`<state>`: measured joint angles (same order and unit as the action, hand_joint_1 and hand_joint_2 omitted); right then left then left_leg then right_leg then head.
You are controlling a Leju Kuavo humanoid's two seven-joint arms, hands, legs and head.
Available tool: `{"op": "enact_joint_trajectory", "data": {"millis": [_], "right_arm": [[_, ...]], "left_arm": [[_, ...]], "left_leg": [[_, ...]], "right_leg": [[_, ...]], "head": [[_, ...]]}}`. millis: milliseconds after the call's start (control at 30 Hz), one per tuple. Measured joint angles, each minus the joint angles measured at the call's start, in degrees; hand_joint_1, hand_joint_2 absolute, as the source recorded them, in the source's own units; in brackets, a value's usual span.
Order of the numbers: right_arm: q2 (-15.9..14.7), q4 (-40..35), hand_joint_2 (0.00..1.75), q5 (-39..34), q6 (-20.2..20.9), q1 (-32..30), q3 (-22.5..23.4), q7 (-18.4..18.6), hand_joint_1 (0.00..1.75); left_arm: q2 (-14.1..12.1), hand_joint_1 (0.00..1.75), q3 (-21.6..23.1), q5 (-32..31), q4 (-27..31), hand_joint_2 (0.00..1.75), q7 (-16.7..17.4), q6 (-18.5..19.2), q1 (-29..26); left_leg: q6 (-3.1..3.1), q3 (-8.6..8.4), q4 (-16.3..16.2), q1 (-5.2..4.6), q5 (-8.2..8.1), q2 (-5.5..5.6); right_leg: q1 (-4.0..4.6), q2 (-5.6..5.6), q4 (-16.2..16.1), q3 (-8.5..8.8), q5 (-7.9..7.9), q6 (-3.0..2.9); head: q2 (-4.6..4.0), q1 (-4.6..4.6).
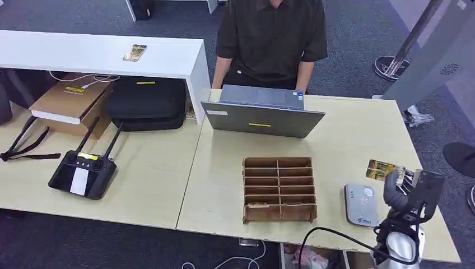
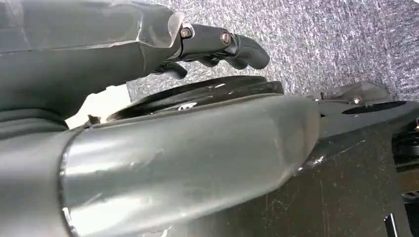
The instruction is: Pass the card to the sensor for recognition and then transmit it.
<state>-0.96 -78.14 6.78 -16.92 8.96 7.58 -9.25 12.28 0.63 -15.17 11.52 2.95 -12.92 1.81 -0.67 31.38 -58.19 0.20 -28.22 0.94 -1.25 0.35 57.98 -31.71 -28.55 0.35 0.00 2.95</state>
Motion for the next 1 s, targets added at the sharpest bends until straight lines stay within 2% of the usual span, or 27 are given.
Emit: {"op": "enact_joint_trajectory", "data": {"millis": [667, 1000], "right_arm": [[-0.02, -0.20, 1.75, -0.04, 0.09, -0.82, 3.87, -0.26, 1.71], [0.26, -0.63, 1.75, -0.04, 0.90, -2.34, 4.28, -0.33, 1.75]], "left_arm": [[-0.02, 0.00, -0.96, 0.31, 0.00, 0.00, -1.03, -0.42, -0.32], [0.04, 0.00, -0.94, -0.88, 0.00, 0.00, -1.03, -0.50, -0.32]], "left_leg": [[0.00, 0.00, 0.00, 0.00, 0.00, -0.01], [0.00, 0.01, 0.00, 0.00, 0.00, -0.01]], "right_leg": [[0.00, 0.01, 0.00, -0.01, 0.00, 0.00], [0.00, 0.01, 0.00, -0.01, 0.00, 0.00]], "head": [[0.00, 0.00], [0.00, -0.02]]}}
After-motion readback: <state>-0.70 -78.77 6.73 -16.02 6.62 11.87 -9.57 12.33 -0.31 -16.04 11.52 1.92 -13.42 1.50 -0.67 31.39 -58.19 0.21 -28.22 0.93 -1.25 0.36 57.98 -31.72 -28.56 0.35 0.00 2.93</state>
